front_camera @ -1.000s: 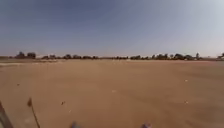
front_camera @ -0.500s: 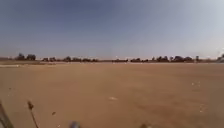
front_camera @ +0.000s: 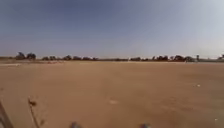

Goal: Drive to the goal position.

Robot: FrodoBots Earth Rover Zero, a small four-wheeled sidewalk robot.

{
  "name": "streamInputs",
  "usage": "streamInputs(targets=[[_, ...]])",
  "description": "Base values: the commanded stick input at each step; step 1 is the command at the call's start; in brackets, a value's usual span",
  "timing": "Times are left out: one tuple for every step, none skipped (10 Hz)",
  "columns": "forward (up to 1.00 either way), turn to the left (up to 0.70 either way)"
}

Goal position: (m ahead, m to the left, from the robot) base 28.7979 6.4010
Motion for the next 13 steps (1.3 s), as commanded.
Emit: streamInputs(targets=[[0.5, 0.0], [0.5, 0.0], [0.5, 0.0], [0.5, -0.08], [0.5, -0.19], [0.5, 0.0], [0.5, 0.0], [0.5, 0.0], [0.5, 0.0], [0.5, 0.0], [0.5, 0.0], [0.5, 0.0], [0.5, 0.0]])
